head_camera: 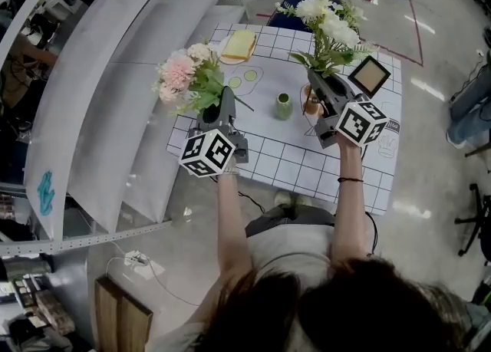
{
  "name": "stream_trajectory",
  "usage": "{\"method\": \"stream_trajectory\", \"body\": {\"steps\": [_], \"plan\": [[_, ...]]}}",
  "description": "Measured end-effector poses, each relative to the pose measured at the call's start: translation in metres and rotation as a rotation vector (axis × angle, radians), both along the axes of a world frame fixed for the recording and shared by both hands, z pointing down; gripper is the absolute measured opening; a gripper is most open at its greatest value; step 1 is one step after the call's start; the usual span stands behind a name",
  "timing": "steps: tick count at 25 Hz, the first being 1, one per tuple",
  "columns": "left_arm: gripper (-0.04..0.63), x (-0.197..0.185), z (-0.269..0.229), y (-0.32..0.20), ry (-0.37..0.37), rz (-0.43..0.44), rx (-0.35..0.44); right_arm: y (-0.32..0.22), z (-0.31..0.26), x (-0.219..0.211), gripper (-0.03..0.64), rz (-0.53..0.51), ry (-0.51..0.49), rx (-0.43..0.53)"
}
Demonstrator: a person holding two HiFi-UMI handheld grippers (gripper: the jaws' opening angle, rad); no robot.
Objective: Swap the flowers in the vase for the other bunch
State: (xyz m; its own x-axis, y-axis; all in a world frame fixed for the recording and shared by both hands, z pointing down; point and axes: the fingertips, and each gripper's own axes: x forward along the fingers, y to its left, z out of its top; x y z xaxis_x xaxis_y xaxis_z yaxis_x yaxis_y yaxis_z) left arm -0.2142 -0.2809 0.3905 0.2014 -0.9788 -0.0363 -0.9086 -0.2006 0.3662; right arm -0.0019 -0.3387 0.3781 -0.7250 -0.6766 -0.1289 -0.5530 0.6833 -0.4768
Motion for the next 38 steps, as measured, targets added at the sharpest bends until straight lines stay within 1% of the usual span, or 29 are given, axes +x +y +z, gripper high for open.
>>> {"method": "stream_trajectory", "body": {"steps": [6,11,24,35,38], "plan": [[0.066,-0.001,0.005,-0.003,0.01,0.004,-0.008,-0.001,-0.005,-0.007,0.057,0.007,-0.021,0.03],[0.066,-0.003,0.008,-0.006,0.014,0.008,-0.012,-0.004,-0.01,-0.007,0.057,0.024,-0.062,0.047],[0.066,-0.007,0.018,-0.011,0.02,0.014,-0.034,-0.009,-0.014,-0.021,0.058,0.026,-0.105,0.081],[0.066,-0.014,0.023,-0.014,0.03,0.018,-0.048,-0.015,-0.014,-0.027,0.058,0.064,-0.128,0.106],[0.066,-0.015,0.024,-0.014,0.034,0.02,-0.048,-0.016,-0.011,-0.026,0.058,0.075,-0.12,0.113]]}}
